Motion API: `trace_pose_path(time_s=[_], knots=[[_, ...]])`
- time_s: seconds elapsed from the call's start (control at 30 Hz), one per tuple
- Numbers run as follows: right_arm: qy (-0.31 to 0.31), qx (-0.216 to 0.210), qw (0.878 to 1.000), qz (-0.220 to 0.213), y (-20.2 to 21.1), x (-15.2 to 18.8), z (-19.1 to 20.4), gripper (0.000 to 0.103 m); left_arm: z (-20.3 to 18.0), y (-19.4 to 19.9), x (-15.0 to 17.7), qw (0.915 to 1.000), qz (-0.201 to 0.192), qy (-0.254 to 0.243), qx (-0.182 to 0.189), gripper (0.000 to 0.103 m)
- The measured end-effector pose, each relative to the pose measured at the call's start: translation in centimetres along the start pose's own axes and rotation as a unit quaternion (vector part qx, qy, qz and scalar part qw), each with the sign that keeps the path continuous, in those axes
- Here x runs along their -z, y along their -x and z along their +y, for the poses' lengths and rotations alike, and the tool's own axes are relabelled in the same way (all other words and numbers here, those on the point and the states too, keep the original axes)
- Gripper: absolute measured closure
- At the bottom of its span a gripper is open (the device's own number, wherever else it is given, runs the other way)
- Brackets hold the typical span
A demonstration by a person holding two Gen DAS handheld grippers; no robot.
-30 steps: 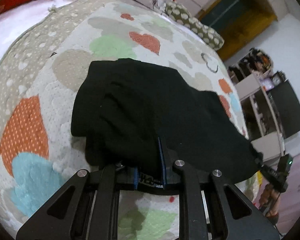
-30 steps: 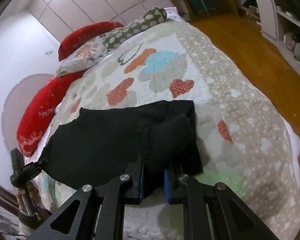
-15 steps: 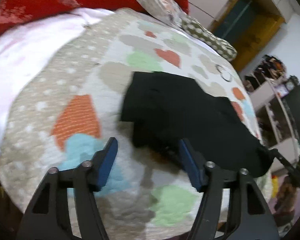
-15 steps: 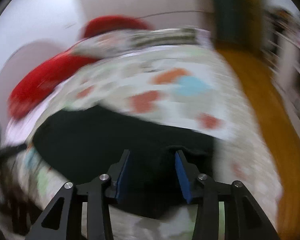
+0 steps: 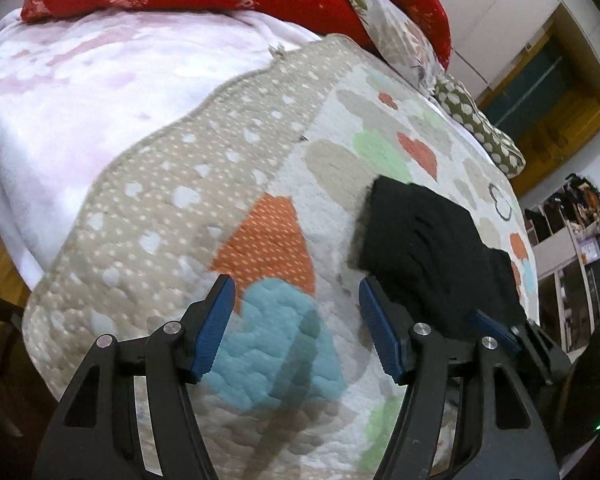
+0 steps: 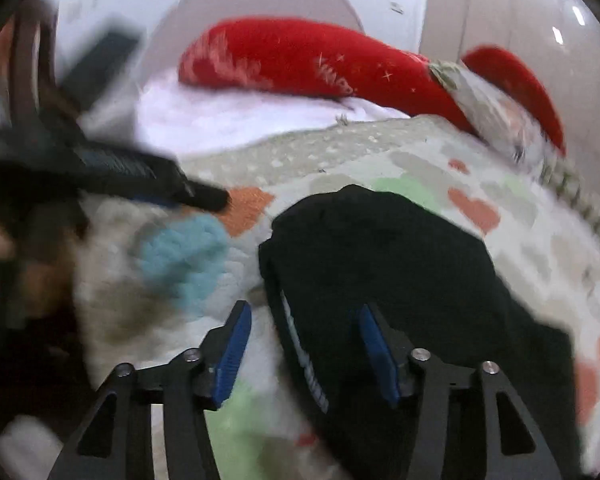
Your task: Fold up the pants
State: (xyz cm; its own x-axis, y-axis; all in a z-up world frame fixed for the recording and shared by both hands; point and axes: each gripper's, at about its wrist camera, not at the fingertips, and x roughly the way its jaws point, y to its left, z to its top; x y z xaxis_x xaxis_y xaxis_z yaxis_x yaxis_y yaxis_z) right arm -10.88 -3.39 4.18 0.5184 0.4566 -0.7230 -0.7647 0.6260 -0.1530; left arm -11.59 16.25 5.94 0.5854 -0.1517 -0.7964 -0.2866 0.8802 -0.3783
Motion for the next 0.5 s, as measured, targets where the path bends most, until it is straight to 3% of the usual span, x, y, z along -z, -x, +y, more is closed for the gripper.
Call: trace_pose_path(time_s=[0.07,0.1,0.13,0.17,0.23,0.3,0.33,0.37,0.4,0.43,0.5], knots=[[0.03,0.04,0.999,0.011,-2.2,-0.4,0.5,0.048,0.5,0.1,-0.3,1.0,-0.004,0.008,0.002,0.039],[0.033,0.04,0.999,0.015,-2.8,-0.5,0.3,0.048,0.8,0.1,-0.4,0.9999,-0.007,0.014,0.008,0.039],[0.026,0.031,0.999,0.018,-3.2,-0.6,-0.4,0.05,1.0,0.2,-0.6,0.9997,-0.008,0.017,0.012,0.039],[0.01,0.019,1.0,0.015,-3.1,-1.0,-1.0,0.06,1.1,0.3,-0.7,0.9996,-0.011,0.02,0.017,0.039],[-0.091,-0.045,0.995,-0.013,-1.7,-1.4,-4.7,0.071,1.3,0.5,-0.9,0.9994,-0.017,0.022,0.02,0.039],[-0.197,-0.096,0.975,-0.044,-0.8,-1.3,-8.3,0.076,1.4,0.7,-1.1,0.9992,-0.023,0.021,0.025,0.039],[-0.258,-0.119,0.957,-0.061,-0.5,-0.6,-10.2,0.076,1.4,0.8,-1.2,0.9991,-0.024,0.02,0.027,0.039],[-0.304,-0.137,0.94,-0.069,-0.6,0.0,-11.3,0.076,1.4,1.0,-1.3,0.999,-0.027,0.019,0.03,0.039],[-0.323,-0.155,0.931,-0.066,-1.0,0.3,-11.5,0.076,1.4,1.2,-1.3,0.9989,-0.03,0.019,0.032,0.039],[-0.312,-0.171,0.933,-0.05,-1.8,-0.1,-10.4,0.076,1.4,1.3,-1.4,0.9987,-0.034,0.018,0.033,0.039],[-0.209,-0.138,0.968,-0.001,-3.2,-1.3,-5.5,0.069,1.1,1.7,-1.6,0.9984,-0.043,0.014,0.033,0.039]])
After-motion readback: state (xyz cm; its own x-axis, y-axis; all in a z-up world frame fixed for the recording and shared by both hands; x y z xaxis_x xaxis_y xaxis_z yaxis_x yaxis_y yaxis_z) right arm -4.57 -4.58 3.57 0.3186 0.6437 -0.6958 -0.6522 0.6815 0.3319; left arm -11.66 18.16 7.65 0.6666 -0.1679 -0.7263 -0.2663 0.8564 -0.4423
